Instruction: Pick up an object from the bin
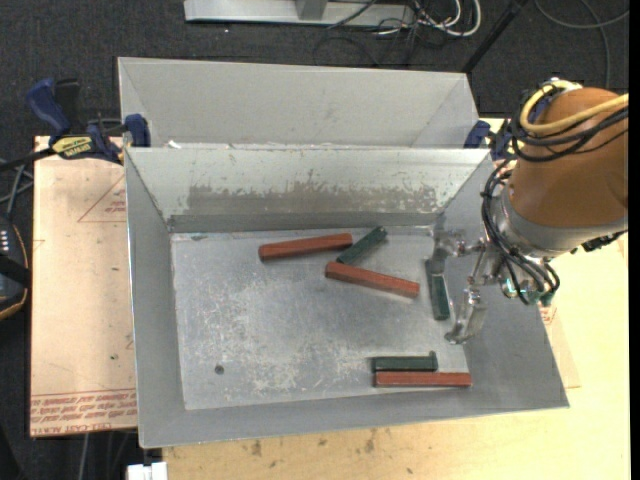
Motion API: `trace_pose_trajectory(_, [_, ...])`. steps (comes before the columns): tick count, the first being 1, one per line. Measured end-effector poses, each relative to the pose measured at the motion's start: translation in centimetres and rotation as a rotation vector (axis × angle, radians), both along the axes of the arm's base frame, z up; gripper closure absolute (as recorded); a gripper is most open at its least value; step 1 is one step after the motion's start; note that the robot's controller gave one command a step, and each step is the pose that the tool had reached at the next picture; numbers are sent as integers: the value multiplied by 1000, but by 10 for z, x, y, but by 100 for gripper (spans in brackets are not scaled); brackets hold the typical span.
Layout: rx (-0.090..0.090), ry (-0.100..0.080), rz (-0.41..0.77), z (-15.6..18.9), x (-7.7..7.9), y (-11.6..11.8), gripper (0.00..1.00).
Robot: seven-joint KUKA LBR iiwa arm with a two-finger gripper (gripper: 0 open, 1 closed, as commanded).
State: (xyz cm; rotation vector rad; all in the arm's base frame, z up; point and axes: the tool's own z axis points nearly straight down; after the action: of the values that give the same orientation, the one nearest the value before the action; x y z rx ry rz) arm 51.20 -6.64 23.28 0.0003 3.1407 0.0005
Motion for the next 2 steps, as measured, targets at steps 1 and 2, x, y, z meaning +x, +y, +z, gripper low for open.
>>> trace_pose_trajectory(1, [-2, -11, 47, -38, 30, -7, 0])
trace_pose_trajectory(2, [0, -2, 156, -89, 54, -7, 0])
